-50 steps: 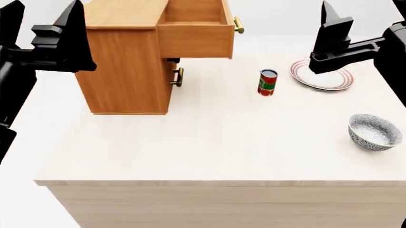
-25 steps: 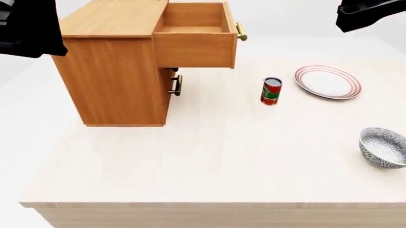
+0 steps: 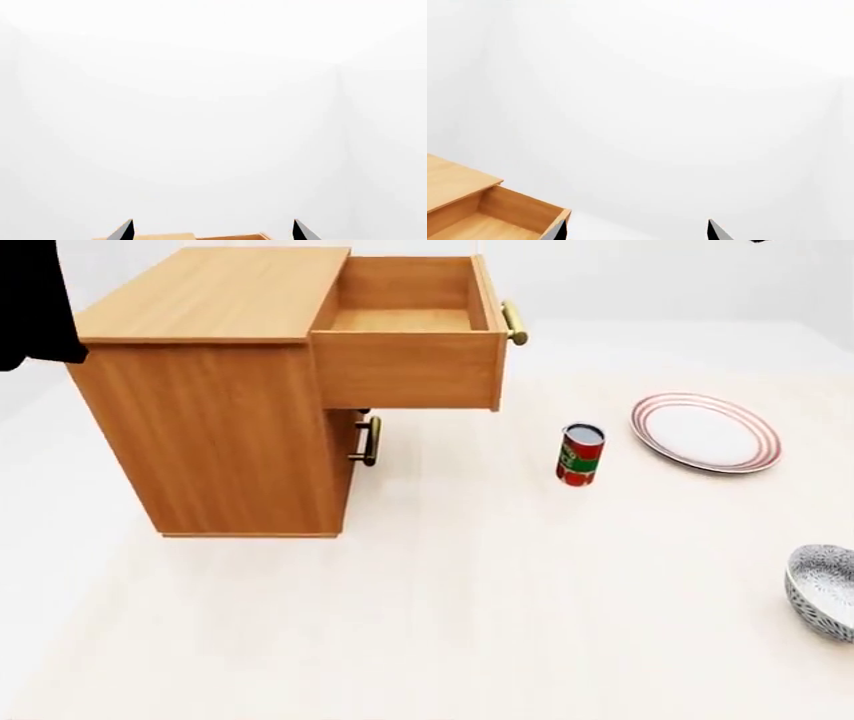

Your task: Put the bowl in the top drawer of the cabinet.

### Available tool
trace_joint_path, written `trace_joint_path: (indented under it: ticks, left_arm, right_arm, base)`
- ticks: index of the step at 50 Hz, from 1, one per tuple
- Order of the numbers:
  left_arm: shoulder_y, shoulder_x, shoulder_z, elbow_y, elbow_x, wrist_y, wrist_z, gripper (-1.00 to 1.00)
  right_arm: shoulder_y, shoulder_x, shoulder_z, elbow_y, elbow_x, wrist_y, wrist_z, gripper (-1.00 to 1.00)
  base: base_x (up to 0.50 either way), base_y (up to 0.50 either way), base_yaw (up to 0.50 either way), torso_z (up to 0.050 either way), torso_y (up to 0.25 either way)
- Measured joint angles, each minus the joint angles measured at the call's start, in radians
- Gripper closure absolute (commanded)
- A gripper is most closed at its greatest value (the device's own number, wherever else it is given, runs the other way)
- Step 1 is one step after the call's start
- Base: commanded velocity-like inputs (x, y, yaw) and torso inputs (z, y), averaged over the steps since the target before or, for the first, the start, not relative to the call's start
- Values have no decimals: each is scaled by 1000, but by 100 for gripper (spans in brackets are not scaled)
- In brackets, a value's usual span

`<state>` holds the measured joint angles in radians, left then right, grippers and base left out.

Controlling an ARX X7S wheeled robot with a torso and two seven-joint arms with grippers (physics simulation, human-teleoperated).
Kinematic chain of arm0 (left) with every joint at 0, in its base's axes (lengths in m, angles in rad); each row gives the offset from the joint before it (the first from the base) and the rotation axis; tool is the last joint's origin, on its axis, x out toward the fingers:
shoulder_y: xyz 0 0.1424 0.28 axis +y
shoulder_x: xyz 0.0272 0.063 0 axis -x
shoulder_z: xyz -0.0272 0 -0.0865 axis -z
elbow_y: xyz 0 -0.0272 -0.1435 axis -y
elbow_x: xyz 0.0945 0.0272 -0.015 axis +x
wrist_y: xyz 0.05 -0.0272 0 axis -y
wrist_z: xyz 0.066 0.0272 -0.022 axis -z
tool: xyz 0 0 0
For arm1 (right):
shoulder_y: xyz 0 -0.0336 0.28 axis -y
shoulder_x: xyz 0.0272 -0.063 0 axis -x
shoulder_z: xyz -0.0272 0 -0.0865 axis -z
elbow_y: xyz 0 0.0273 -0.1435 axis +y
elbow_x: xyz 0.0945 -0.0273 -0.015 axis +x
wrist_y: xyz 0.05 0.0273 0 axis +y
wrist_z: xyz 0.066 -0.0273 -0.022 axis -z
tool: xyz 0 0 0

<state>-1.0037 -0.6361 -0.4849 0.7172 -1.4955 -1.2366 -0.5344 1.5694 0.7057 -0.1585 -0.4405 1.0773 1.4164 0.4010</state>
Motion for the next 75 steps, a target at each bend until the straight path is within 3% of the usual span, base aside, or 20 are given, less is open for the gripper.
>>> trace_joint_path:
  ticks: [14,44,63,69,75]
  left_arm:
    - [3,-52,-36,15,-109,7,-84,-100]
    - [-3,-85,-34,22,-159,30,-118,-100]
    - [1,-98,-37,26,-178,48,-127,-100]
    - [6,-102,-43,29,-187,54,-131,-100]
    - [11,-104,-47,31,-192,60,-132,-100]
  right_arm:
    - [74,3,-33,35,1,1,-16,-100]
    - [92,2,-100,75,-51,-81,-45,-100]
    - [144,36,-63,115,43,26,8,-100]
    - [221,97,-128,189,142,82,70,-100]
    - [350,188,-278,276,281,113,139,-100]
  base:
    - [220,0,0,0,0]
    - [286,27,0,0,1]
    - [63,9,0,0,1]
    - [0,0,0,0,0]
    - [0,0,0,0,0]
